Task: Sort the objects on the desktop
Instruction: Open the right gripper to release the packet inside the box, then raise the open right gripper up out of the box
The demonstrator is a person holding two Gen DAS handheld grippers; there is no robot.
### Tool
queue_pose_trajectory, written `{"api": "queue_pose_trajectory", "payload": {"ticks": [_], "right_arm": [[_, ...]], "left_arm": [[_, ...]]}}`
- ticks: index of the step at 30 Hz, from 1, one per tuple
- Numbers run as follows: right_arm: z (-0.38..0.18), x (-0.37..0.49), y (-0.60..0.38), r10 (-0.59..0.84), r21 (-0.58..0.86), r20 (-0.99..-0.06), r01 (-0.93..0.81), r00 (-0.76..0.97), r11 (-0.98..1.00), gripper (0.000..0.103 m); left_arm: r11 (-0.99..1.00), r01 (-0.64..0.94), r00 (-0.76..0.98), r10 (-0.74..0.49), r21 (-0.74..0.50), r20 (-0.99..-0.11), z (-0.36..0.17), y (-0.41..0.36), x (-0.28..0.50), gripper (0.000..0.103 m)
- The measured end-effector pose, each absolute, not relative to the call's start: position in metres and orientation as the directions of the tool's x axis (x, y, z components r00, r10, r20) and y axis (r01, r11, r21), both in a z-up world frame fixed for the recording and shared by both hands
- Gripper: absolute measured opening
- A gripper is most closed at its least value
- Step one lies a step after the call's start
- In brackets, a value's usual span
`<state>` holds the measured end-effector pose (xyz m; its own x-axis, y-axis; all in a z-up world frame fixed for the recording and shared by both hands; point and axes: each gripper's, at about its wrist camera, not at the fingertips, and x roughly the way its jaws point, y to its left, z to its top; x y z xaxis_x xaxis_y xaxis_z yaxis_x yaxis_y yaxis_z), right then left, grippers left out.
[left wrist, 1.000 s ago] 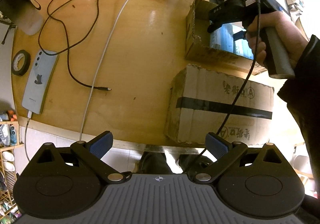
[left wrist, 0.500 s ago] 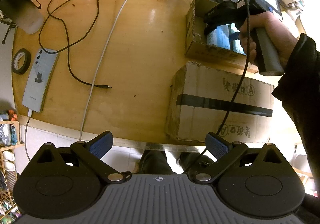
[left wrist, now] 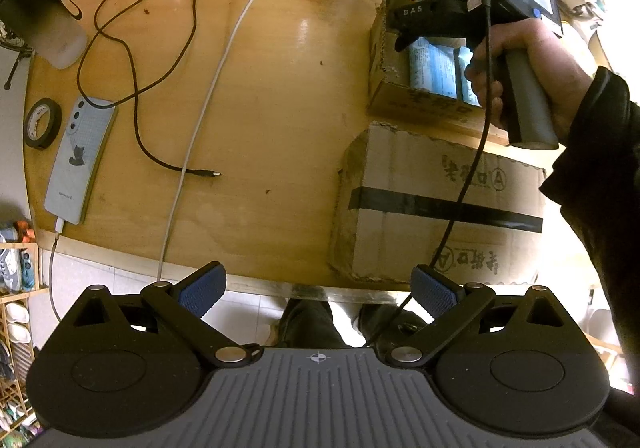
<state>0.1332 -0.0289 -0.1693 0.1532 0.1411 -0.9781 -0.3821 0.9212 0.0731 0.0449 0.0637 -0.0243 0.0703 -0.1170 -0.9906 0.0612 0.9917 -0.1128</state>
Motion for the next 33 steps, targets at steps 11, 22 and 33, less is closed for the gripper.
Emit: {"api": "queue_pose_trajectory", "payload": {"ticks": [11,22,33], "right_arm": [[-0.163,0.140,-0.038,0.144,0.076,-0.978,-0.383,0.150,0.921,0.103],[-0.142,0.134,-0.047,0.146,0.078,-0.978,-0.382,0.152,0.921,0.103],[-0.106,0.128,-0.054,0.167,0.093,-0.973,-0.390,0.160,0.916,0.103]], "left_arm": [[0.992,0.062,0.076,-0.115,-0.111,-0.990,-0.023,0.062,0.043,0.101],[0.991,0.071,0.086,-0.121,-0.115,-0.989,-0.020,0.057,0.038,0.101],[0.989,0.082,0.100,-0.131,-0.123,-0.986,-0.017,0.046,0.033,0.101]]}}
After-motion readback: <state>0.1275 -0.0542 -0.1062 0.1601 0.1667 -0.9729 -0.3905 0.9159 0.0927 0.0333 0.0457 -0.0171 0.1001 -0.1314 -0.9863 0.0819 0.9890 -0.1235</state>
